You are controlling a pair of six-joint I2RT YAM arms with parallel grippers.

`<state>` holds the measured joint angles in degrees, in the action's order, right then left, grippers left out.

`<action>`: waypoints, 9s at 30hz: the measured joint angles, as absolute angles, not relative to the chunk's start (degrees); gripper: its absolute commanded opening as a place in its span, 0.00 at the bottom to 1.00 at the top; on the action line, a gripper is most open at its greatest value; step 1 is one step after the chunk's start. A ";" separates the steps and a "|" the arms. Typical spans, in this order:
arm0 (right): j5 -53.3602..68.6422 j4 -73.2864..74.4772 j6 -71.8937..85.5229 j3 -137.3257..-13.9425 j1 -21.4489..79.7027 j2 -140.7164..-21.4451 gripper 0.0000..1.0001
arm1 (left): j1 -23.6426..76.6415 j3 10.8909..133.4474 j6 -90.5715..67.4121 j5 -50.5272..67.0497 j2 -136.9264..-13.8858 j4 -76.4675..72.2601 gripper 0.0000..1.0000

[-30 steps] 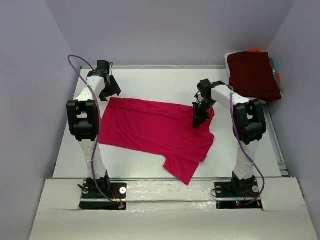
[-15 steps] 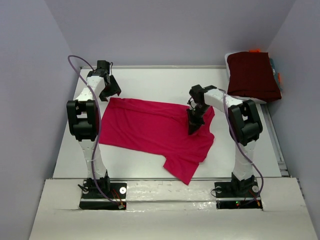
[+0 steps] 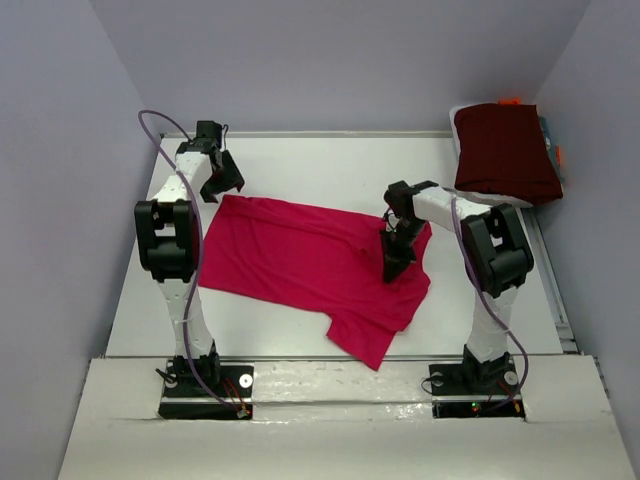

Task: Fold and stack the t-shirts
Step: Fold the flattened tshirt in 1/3 of the way

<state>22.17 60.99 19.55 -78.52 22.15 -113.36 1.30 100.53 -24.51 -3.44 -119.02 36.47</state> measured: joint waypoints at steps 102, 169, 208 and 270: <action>4.25 56.95 35.07 -95.72 12.34 -123.59 0.10 | 3.29 102.10 -22.37 -4.86 -125.40 40.38 0.06; 5.41 56.55 33.82 -96.16 11.97 -124.36 0.10 | 4.80 91.98 -25.78 -11.22 -111.59 38.89 0.82; 6.13 56.03 32.99 -95.55 11.64 -124.33 0.09 | 1.74 99.81 -25.58 -9.04 -125.51 36.56 0.06; 8.60 73.21 30.11 -117.36 11.31 -137.99 0.10 | -4.89 116.33 -24.08 -6.20 -135.59 42.48 0.33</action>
